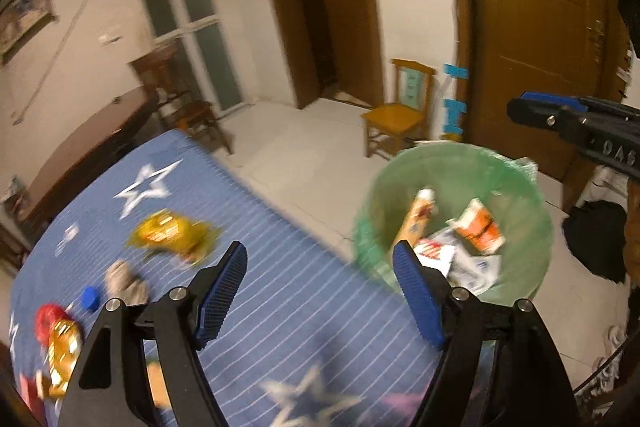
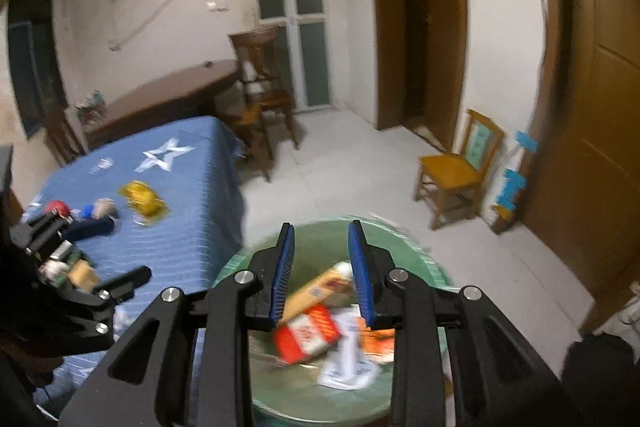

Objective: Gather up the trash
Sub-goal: 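Return both grippers to the table and grasp the gold wrapper with the right gripper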

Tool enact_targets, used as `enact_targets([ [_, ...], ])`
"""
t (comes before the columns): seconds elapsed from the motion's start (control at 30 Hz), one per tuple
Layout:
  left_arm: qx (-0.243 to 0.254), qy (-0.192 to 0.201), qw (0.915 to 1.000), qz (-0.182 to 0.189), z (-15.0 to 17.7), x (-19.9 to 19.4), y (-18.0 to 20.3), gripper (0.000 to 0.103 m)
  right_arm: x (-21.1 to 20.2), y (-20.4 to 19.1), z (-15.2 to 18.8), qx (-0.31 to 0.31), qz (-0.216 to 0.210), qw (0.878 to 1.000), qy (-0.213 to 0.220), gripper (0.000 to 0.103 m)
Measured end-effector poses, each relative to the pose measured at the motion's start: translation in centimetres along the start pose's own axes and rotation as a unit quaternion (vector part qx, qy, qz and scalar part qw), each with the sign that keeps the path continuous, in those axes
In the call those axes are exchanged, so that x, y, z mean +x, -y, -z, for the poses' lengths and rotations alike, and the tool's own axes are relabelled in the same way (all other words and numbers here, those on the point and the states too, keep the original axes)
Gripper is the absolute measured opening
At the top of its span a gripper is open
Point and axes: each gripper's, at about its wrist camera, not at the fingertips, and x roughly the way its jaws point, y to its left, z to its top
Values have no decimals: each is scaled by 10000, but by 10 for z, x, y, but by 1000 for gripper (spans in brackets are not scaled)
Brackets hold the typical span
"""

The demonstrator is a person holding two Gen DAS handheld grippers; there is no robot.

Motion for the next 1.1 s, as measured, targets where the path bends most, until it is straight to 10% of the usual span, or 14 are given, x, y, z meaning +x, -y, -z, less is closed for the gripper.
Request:
enact_targets([
  [0.37, -1455, -66, 9868, -711, 107, -77, -139, 78, 34, -133, 10, -565, -1471, 9865, -454, 43],
  [0.67, -3138, -348, 9326, -1747, 229, -137, -264, 78, 60, -262, 18, -873, -2551, 9578, -1001, 78],
  [0.83, -3598, -445, 9110, -1967, 268, -157, -297, 78, 93, -331, 20, -783, -2739, 9478, -1429, 94],
  [1.1, -3780, -447, 9040, -1948, 297, -168, -308, 78, 154, -392, 20, -761, -2602, 9393, -2102, 94],
])
